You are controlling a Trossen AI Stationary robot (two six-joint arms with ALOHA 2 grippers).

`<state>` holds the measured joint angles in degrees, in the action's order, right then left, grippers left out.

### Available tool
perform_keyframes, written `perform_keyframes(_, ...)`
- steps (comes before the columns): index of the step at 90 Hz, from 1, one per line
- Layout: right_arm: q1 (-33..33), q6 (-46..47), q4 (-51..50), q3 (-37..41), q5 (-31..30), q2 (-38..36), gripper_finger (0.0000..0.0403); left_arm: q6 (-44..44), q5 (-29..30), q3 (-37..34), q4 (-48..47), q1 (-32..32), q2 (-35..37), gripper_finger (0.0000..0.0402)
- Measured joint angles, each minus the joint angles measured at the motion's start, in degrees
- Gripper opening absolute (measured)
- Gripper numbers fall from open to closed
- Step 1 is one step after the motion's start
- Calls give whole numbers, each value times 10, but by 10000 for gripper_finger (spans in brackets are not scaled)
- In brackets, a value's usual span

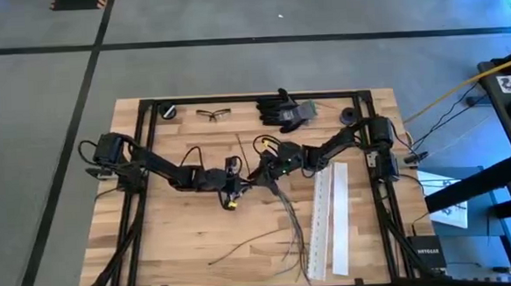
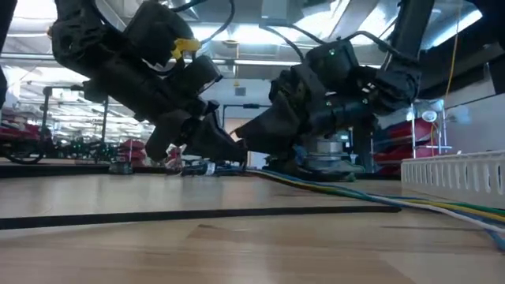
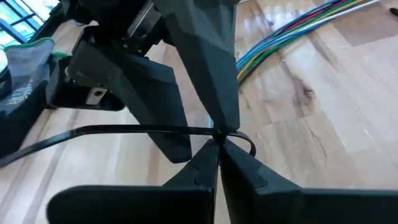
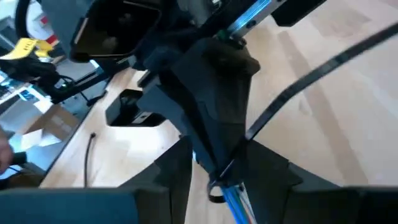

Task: Ziptie cables
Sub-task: Wrap the top zip tie on the cables

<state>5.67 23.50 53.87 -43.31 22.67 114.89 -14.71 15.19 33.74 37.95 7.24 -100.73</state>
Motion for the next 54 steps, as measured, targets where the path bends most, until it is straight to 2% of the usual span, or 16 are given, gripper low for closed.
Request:
perform_keyframes(17, -5, -76, -1, 0, -34, 0, 11, 3, -1, 0, -3, 0, 0, 0)
perform_keyframes(35, -9, -140, -16, 0, -104, -14, 0, -24, 3, 1, -66, 8, 0, 0)
perform_keyframes(54, 4, -210, -88, 0, -131, -92, 0, -37, 12, 1, -91, 30, 0, 0)
